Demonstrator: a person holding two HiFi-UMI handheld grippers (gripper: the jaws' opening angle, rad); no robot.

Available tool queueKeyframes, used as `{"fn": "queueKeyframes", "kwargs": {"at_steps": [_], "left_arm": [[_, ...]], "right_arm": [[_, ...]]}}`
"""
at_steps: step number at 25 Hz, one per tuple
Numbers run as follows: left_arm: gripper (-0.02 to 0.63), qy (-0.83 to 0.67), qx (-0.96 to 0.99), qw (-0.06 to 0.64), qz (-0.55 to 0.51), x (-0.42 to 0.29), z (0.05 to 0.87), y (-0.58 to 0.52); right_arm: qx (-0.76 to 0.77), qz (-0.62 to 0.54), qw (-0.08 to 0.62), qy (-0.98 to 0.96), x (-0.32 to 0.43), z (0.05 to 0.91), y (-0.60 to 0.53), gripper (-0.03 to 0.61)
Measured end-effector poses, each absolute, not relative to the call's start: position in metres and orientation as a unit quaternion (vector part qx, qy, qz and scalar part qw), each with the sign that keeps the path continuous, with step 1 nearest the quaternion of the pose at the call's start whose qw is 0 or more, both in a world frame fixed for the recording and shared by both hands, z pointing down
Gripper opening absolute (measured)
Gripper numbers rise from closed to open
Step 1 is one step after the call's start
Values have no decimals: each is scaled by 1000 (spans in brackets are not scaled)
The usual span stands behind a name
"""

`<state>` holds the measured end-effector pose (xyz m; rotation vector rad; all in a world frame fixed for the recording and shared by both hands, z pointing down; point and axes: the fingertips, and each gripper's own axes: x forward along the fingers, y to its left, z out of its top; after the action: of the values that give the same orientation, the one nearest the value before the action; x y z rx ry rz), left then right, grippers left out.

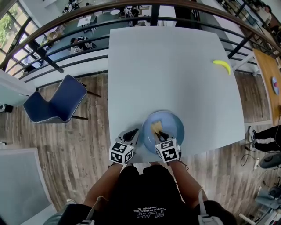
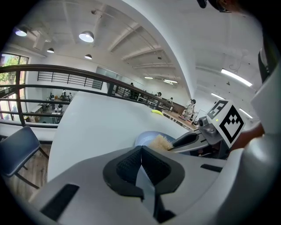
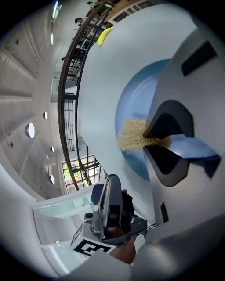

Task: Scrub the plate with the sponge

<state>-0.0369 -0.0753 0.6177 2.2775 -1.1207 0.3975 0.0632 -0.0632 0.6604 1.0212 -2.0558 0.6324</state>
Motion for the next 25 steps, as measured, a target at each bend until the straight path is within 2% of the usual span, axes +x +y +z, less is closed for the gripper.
{"fn": "queueKeyframes", "kwargs": {"at_steps": [13, 25], "left_arm": [[14, -425, 842, 292, 157, -57, 630, -66], [14, -403, 856, 284, 156, -32, 626, -82]], "right_arm": [[379, 267, 373, -804, 34, 679, -42, 60], [438, 275, 377, -769, 94, 681, -64, 60]]}}
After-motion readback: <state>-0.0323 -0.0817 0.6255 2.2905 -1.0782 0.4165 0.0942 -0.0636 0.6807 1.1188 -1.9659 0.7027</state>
